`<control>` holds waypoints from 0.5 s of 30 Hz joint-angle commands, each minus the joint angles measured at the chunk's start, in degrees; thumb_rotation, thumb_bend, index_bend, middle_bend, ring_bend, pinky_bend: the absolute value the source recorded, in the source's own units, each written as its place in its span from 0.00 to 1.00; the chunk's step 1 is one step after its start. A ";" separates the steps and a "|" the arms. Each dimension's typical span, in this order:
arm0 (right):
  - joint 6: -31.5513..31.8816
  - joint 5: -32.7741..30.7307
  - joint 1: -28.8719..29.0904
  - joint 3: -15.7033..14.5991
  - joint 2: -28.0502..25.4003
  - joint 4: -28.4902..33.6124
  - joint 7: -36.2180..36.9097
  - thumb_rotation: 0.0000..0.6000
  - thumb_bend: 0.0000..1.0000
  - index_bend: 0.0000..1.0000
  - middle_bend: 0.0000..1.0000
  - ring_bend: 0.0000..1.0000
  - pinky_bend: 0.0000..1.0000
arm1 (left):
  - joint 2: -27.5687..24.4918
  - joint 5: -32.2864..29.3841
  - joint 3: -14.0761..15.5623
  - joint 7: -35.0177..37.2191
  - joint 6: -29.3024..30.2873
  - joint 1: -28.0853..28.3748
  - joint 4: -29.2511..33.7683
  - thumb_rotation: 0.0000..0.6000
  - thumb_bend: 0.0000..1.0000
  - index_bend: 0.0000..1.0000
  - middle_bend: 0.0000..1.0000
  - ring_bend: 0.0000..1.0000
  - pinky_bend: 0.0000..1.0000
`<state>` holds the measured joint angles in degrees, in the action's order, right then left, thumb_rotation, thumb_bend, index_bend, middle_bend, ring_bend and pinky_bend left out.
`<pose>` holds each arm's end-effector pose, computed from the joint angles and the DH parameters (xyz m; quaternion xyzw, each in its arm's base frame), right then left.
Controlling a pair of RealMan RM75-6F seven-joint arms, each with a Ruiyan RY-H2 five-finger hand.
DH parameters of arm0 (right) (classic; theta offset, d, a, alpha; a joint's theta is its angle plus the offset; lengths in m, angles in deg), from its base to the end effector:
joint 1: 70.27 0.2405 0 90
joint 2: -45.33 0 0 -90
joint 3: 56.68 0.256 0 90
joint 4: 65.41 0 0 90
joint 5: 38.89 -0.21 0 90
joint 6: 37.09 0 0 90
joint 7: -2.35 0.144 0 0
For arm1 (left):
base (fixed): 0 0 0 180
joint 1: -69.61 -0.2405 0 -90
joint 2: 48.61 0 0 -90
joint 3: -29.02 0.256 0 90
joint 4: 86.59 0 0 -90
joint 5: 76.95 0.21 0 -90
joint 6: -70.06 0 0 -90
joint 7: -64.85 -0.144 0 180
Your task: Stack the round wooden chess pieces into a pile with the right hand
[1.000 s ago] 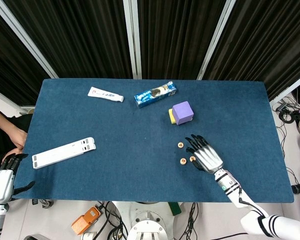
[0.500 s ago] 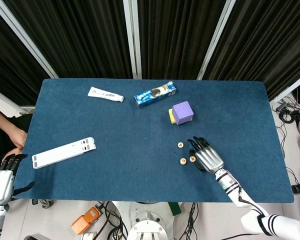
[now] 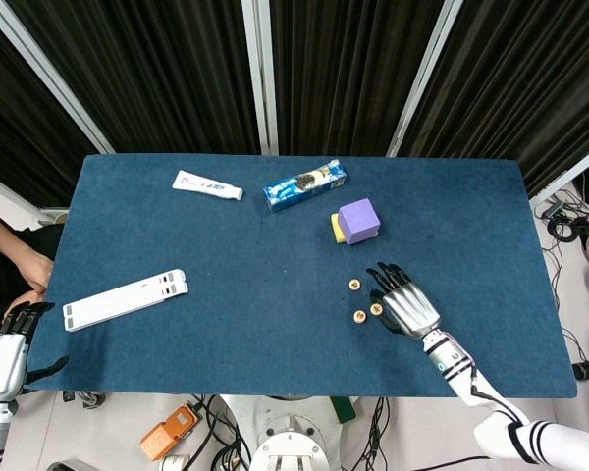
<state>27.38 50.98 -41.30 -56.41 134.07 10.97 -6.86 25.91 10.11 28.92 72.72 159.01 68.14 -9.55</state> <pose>-0.2217 -0.2727 -0.0161 0.7829 -0.3048 0.3709 0.3957 -0.3580 0.1350 0.1256 -0.5619 -0.4234 -0.3815 0.5995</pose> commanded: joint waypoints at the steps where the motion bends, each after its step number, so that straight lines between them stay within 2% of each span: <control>1: -0.39 0.79 0.91 0.35 -1.89 4.03 -1.29 1.00 0.50 0.54 0.17 0.09 0.14 | 0.03 0.04 -0.01 0.01 0.10 -0.03 0.10 1.00 0.01 0.19 0.18 0.12 0.00; 7: -4.04 -0.68 2.33 0.32 -0.90 5.14 -4.94 1.00 0.50 0.53 0.17 0.09 0.14 | 0.11 -0.16 0.15 0.08 0.01 -0.25 -0.07 1.00 0.01 0.19 0.18 0.12 0.00; 15: -4.77 -1.86 2.45 0.35 -0.61 5.04 -6.39 1.00 0.50 0.52 0.17 0.09 0.14 | 0.14 -0.37 0.06 0.35 0.02 -0.38 -0.37 1.00 0.01 0.19 0.18 0.12 0.00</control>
<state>22.63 49.12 -38.86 -56.05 133.47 16.00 -13.24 26.05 9.75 28.98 73.07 159.01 67.77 -9.92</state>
